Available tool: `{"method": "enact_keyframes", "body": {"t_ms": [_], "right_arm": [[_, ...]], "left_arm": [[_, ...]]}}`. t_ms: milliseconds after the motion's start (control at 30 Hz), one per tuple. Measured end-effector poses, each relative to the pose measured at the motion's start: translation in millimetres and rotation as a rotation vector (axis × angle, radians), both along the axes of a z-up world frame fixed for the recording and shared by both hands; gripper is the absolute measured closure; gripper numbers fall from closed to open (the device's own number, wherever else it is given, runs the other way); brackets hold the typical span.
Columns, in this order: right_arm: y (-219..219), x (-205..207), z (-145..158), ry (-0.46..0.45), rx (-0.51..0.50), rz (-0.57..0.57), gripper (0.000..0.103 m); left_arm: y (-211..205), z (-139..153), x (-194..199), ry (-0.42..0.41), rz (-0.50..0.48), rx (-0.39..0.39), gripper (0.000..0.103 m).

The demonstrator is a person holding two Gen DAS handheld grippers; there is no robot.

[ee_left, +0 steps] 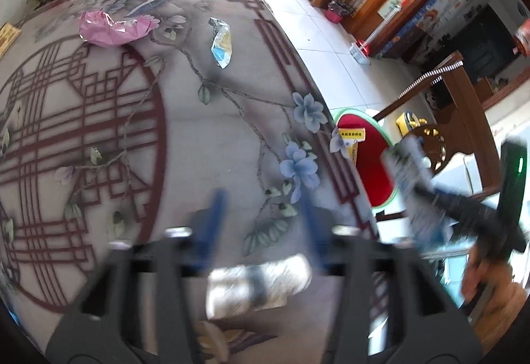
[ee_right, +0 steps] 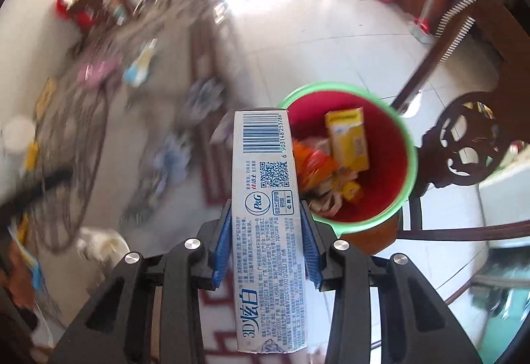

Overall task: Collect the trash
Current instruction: 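Open the right tool to drop the toothpaste box while the left tool drops the cups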

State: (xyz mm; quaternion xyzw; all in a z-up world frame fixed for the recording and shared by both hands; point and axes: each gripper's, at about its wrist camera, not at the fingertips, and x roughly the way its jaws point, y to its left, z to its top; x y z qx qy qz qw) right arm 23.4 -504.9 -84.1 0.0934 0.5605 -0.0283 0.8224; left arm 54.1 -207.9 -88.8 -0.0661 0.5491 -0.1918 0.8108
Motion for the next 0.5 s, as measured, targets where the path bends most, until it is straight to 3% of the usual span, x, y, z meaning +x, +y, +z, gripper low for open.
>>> {"method": "enact_keyframes", "body": {"t_ms": [33,133,267,500], "right_arm": [[-5.8,0.5,2.3,-0.006,0.004,-0.012,0.066],[-14.6,0.5,3.7,-0.012,0.022,-0.028,0.066],[-8.7,5.3,-6.4,0.016,0.042,-0.007,0.066],[9.8,10.3,-8.7,0.014,0.071,0.042,0.066]], "left_arm": [[5.8,-1.1,-6.0,-0.008,-0.029,-0.003,0.027],[11.5,-7.9,-24.4,-0.011,-0.145,0.055,0.019],[-4.2,-24.3,-38.6,-0.035,-0.278,0.203,0.018],[-44.1,-56.5,-35.3,-0.090,-0.411,0.338,0.011]]}}
